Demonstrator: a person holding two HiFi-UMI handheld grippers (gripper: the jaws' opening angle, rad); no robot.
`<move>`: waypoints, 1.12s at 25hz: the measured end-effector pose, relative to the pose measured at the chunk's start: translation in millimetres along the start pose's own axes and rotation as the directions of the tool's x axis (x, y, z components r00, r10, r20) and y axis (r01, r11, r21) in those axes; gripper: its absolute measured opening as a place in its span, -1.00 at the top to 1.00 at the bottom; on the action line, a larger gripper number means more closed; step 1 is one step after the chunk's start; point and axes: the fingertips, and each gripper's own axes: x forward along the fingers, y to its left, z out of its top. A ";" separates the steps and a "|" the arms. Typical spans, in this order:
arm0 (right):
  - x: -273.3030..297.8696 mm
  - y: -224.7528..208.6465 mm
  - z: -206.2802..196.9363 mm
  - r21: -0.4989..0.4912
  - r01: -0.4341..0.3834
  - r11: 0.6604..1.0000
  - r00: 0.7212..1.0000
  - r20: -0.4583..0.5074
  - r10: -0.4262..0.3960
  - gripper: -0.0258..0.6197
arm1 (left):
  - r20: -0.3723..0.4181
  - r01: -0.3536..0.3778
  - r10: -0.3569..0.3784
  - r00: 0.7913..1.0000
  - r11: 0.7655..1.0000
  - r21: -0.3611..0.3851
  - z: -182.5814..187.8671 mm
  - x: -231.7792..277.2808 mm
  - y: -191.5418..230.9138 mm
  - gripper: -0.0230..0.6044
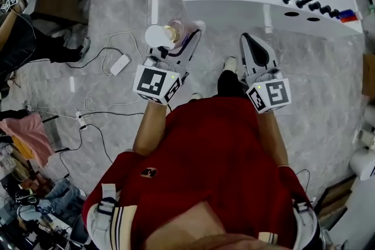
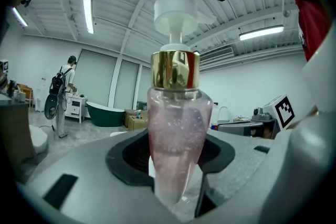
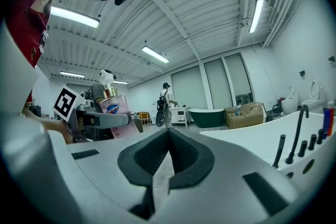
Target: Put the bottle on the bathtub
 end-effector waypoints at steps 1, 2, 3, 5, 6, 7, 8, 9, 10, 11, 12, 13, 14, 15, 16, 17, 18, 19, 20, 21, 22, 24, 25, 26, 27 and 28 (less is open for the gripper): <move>6.3 -11.1 2.4 0.002 -0.007 1.000 1.000 0.002 0.007 0.92 | -0.004 -0.006 0.006 1.000 1.000 0.000 0.1 12.7 2.3 0.22; 12.3 -21.7 4.9 0.003 -0.014 1.000 1.000 0.004 0.014 0.92 | -0.008 -0.014 0.014 1.000 1.000 0.000 -0.2 25.2 4.9 0.22; 18.1 -31.9 7.3 0.002 -0.023 1.000 1.000 0.004 0.023 0.92 | -0.013 -0.023 0.023 1.000 1.000 -0.001 -0.7 37.3 7.9 0.22; 29.0 -52.5 11.5 -0.001 -0.041 0.999 0.999 0.000 0.041 0.92 | -0.023 -0.046 0.046 0.999 0.999 -0.002 -2.2 61.1 14.0 0.22; 34.1 -63.7 13.4 0.000 -0.050 0.999 0.999 -0.002 0.050 0.92 | -0.029 -0.056 0.056 0.998 0.998 -0.001 -3.0 73.4 16.5 0.22; 39.0 -75.5 15.0 0.002 -0.057 0.998 0.998 -0.003 0.057 0.92 | -0.035 -0.065 0.065 0.997 0.998 0.001 -4.3 86.0 18.7 0.22; 43.7 -87.5 16.2 0.003 -0.064 0.998 0.998 -0.003 0.064 0.92 | -0.042 -0.072 0.072 0.996 0.997 0.003 -6.0 98.5 20.8 0.22; 48.4 -99.1 17.1 0.004 -0.071 0.997 0.997 -0.004 0.071 0.92 | -0.049 -0.080 0.080 0.996 0.997 0.004 -8.0 110.6 23.2 0.22; 52.9 -110.0 17.9 0.004 -0.078 0.997 0.997 -0.005 0.078 0.92 | -0.054 -0.090 0.090 0.994 0.996 0.006 -10.0 122.1 26.1 0.22; 57.3 -120.1 18.7 0.002 -0.086 0.996 0.996 -0.006 0.086 0.92 | -0.059 -0.100 0.100 0.993 0.995 0.007 -11.6 132.9 29.1 0.22; 61.2 -129.7 19.4 0.001 -0.094 0.996 0.996 -0.008 0.094 0.92 | -0.064 -0.110 0.111 0.992 0.994 0.009 -13.0 143.4 32.1 0.22; 64.5 -138.9 19.6 0.001 -0.103 0.995 0.995 -0.010 0.103 0.92 | -0.068 -0.121 0.121 0.990 0.993 0.012 -14.5 153.5 34.5 0.22; 67.1 -147.9 19.5 0.001 -0.112 0.994 0.994 -0.012 0.112 0.92 | -0.072 -0.130 0.131 0.989 0.991 0.014 -16.2 163.2 36.3 0.22; 69.1 -156.7 19.1 0.003 -0.120 0.993 0.993 -0.014 0.120 0.92 | -0.075 -0.140 0.141 0.987 0.990 0.015 -18.3 172.3 37.7 0.22; 70.7 -165.2 18.6 0.005 -0.125 0.992 0.992 -0.015 0.125 0.92 | -0.078 -0.150 0.150 0.986 0.989 0.016 -20.4 180.5 39.1 0.22; 72.1 -173.2 18.4 0.010 -0.128 0.992 0.992 -0.016 0.128 0.92 | -0.079 -0.159 0.160 0.984 0.987 0.014 -22.5 187.9 41.0 0.22; 73.6 -180.4 18.3 0.016 -0.128 0.992 0.992 -0.016 0.129 0.92 | -0.081 -0.169 0.169 0.982 0.986 0.010 -24.4 194.6 43.5 0.22; 75.3 -186.7 18.0 0.025 -0.127 0.992 0.992 -0.016 0.128 0.92 | -0.083 -0.178 0.177 0.981 0.984 0.005 -26.3 200.6 46.8 0.22; 77.2 -192.1 17.2 0.034 -0.126 0.991 0.992 -0.016 0.127 0.92 | -0.086 -0.186 0.185 0.979 0.983 -0.001 -28.5 206.1 50.4 0.22; 79.1 -196.6 15.7 0.042 -0.125 0.991 0.992 -0.018 0.126 0.92 | -0.090 -0.193 0.192 0.977 0.981 -0.006 -31.3 211.5 54.1 0.22; 80.7 -200.5 13.4 0.049 -0.125 0.991 0.992 -0.021 0.126 0.92 | -0.096 -0.200 0.198 0.975 0.980 -0.011 -34.8 217.0 57.6 0.22; 82.2 -206.4 7.9 0.060 -0.127 0.990 0.991 -0.031 0.130 0.92 | -0.111 -0.212 0.209 0.972 0.977 -0.019 -43.7 227.2 63.5 0.22; 82.6 -208.6 5.7 0.065 -0.127 0.990 0.991 -0.035 0.130 0.92 | -0.118 -0.218 0.214 0.970 0.976 -0.021 -48.0 231.6 66.5 0.22; 83.1 -210.5 4.4 0.070 -0.124 0.990 0.991 -0.039 0.127 0.92 | -0.125 -0.222 0.218 0.968 0.975 -0.023 -51.7 235.5 70.0 0.22; 84.0 -212.0 3.9 0.076 -0.118 0.990 0.992 -0.042 0.122 0.92 | -0.132 -0.226 0.220 0.966 0.974 -0.025 -54.8 239.0 73.9 0.22; 84.8 -213.2 4.1 0.080 -0.111 0.991 0.992 -0.045 0.115 0.92 | -0.139 -0.227 0.222 0.965 0.974 -0.025 -57.6 242.1 77.9 0.21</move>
